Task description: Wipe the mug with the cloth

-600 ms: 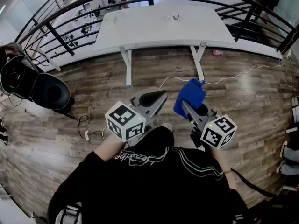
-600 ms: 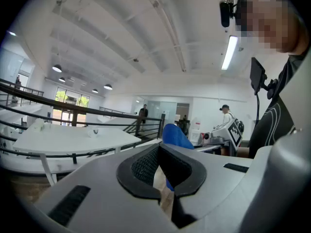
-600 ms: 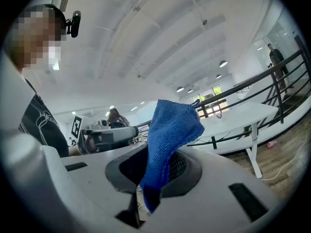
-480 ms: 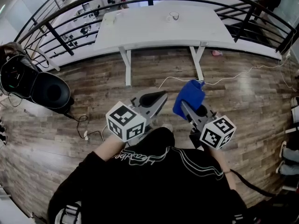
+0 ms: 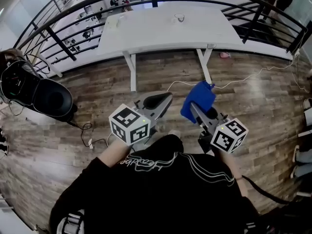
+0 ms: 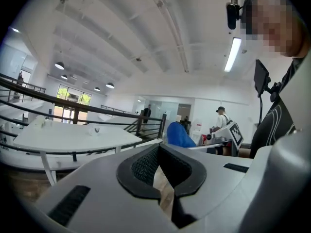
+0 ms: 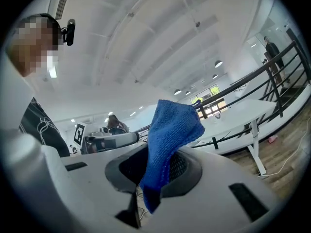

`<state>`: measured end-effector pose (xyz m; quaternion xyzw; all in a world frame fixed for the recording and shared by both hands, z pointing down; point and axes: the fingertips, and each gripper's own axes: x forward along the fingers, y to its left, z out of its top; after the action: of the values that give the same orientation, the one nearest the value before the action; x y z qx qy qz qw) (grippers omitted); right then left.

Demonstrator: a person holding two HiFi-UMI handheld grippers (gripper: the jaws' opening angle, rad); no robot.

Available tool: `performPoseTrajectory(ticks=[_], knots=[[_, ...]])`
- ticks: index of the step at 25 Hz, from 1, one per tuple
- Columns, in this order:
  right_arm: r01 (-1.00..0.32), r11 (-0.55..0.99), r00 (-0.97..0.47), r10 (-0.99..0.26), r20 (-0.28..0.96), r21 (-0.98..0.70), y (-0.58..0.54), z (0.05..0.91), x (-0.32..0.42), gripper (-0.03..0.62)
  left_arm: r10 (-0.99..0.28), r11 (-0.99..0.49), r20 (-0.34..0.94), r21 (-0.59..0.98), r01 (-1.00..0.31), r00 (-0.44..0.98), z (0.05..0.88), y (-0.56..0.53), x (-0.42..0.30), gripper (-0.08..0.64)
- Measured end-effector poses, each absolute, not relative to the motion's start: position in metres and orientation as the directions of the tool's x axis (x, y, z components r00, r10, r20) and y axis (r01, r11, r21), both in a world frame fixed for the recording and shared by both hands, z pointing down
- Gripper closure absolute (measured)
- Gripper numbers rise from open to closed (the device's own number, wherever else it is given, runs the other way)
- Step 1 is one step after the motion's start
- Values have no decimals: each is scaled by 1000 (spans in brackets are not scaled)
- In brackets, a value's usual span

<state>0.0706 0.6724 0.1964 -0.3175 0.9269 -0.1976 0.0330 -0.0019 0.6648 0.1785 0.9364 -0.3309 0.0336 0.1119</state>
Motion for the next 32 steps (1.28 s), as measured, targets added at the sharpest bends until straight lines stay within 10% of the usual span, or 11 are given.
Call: performPoseTrajectory(ticks=[18,32], knots=[[-541,741,-827,-556,89,-398,578,215,65,541,-609,-752,122,225,-620,783,198,565,-7,554],[-585,628,-776,-617,130,-514,218,263,28,541,-585,-729,209,288,-621,784,254,211,-60,554]])
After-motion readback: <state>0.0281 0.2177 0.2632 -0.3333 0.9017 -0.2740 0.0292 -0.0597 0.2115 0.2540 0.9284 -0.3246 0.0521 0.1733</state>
